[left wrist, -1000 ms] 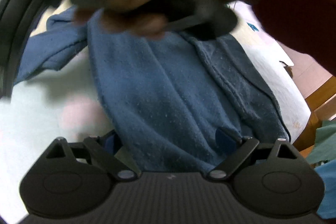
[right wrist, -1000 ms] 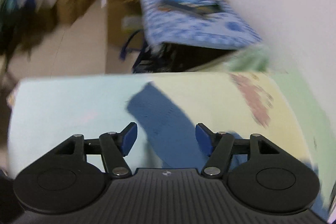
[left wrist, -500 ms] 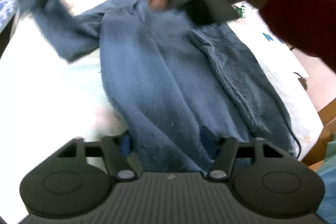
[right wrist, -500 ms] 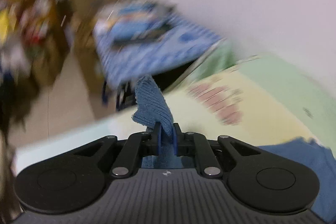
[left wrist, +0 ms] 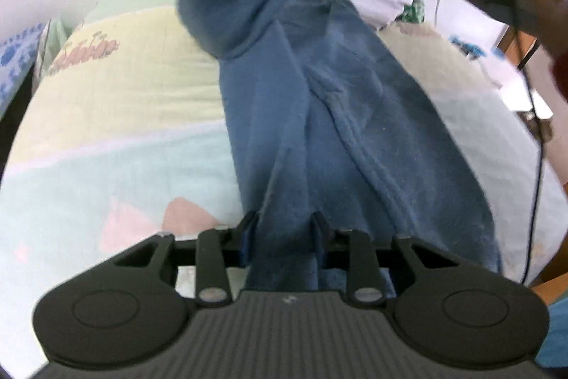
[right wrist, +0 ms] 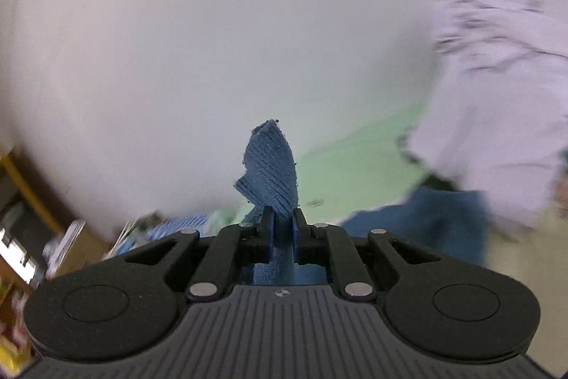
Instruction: Fold clothes
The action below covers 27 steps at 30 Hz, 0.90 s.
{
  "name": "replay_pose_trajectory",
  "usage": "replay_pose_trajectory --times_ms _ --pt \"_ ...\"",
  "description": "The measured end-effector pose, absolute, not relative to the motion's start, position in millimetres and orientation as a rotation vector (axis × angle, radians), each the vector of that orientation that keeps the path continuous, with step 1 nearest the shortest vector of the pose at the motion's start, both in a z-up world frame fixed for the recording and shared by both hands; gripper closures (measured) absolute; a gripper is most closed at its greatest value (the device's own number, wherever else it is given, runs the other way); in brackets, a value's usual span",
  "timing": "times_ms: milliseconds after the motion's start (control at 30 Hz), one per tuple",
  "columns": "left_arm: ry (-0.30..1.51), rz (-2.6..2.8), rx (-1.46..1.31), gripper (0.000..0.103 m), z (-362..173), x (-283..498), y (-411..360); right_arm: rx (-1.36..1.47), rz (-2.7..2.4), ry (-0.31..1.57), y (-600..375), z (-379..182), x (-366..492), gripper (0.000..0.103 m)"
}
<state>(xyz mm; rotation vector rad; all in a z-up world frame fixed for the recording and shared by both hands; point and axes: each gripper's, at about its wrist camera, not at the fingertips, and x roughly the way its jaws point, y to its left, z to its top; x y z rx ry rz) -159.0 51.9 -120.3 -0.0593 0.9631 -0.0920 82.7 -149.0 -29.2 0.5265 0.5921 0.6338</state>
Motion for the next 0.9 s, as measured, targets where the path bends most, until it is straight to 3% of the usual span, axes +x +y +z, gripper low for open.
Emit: replay_pose_trajectory --times_ms 233,400,467,600,700,900 --pt "1.011 0.005 -0.03 0.075 -123 -151 44 0.703 0.348 0.625 -246 -67 72 0.093" --pt "1.022 0.04 -0.019 0.072 -121 -150 42 0.704 0.225 0.844 -274 -107 71 0.092" --pt "1.026 0.05 -0.018 0.072 -120 -149 42 0.59 0.233 0.908 -267 -111 69 0.088" --pt "1.028 0.065 -0.017 0.072 -121 -149 39 0.199 0.332 0.828 -238 -96 34 0.08" --pt "1.03 0.077 -0.022 0.071 -122 -149 37 -0.078 0.439 0.738 -214 -86 9 0.058" --pt "1.031 0.091 -0.008 0.071 -121 -147 32 -0.422 0.593 0.583 -172 -86 -24 0.049"
